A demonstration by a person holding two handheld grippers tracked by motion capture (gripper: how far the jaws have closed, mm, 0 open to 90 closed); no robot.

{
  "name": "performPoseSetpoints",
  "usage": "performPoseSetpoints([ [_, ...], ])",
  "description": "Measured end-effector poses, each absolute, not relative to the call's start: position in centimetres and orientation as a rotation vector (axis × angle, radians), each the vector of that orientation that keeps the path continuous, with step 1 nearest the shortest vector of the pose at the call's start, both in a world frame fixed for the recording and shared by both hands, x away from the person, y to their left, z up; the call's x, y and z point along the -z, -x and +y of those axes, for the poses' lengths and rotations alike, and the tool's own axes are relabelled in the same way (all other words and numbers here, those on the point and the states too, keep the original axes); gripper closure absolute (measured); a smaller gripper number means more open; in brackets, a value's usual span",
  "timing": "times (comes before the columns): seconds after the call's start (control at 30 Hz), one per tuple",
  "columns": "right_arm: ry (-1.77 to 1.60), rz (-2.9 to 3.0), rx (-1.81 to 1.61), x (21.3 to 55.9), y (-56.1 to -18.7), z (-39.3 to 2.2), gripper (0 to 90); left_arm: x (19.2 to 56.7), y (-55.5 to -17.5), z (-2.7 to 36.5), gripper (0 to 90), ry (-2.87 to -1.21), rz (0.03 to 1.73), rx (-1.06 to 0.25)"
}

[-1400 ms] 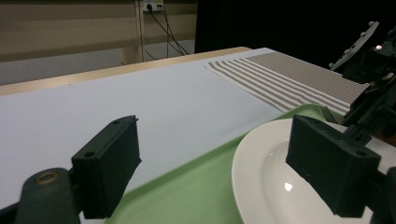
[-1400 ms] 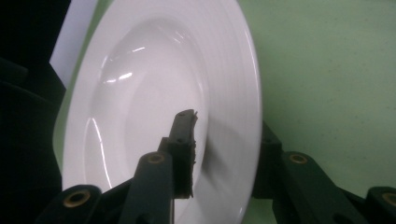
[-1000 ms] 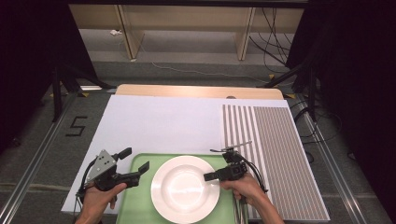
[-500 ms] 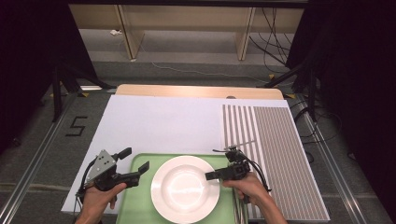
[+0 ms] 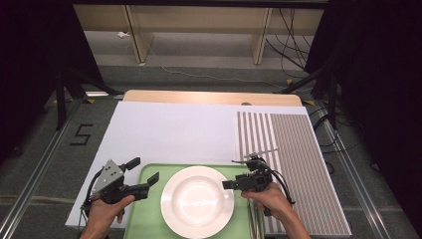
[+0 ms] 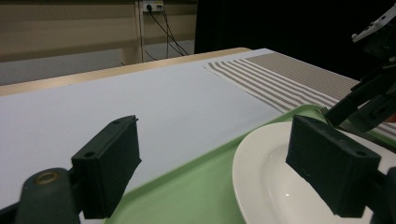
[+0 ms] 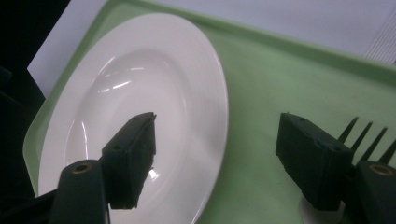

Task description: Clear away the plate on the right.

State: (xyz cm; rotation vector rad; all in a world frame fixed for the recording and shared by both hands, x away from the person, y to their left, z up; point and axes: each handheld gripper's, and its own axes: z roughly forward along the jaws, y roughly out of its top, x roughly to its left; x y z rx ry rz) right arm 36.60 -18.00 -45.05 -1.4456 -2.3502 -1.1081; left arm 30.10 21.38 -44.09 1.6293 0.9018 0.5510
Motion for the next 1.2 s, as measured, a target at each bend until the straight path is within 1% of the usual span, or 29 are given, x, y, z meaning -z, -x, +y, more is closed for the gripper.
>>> performPoseSetpoints([
  [0.2, 1.387, -2.459, 1.28, 43.5, -35.8, -18.4, 28.6, 44.1, -30.1, 21.4, 16.4, -1.628, 0.902, -0.551],
  [0.43, 1.342, -2.529, 1.386, 42.6, -35.1, -18.5, 21.8, 44.1, -30.1, 21.4, 16.4, -1.632, 0.901, -0.548],
  [0.5, 1.326, -2.552, 1.416, 42.5, -34.9, -18.3, 21.2, 44.1, -30.1, 21.4, 16.4, -1.634, 0.898, -0.547],
  [0.7, 1.349, -2.584, 1.437, 42.2, -34.5, -18.5, 21.1, 44.1, -30.1, 21.4, 16.4, -1.633, 0.896, -0.547],
  [1.2, 1.359, -2.615, 1.645, 41.6, -32.6, -19.7, 20.1, 44.1, -30.1, 21.3, 16.3, -1.635, 0.896, -0.545],
])
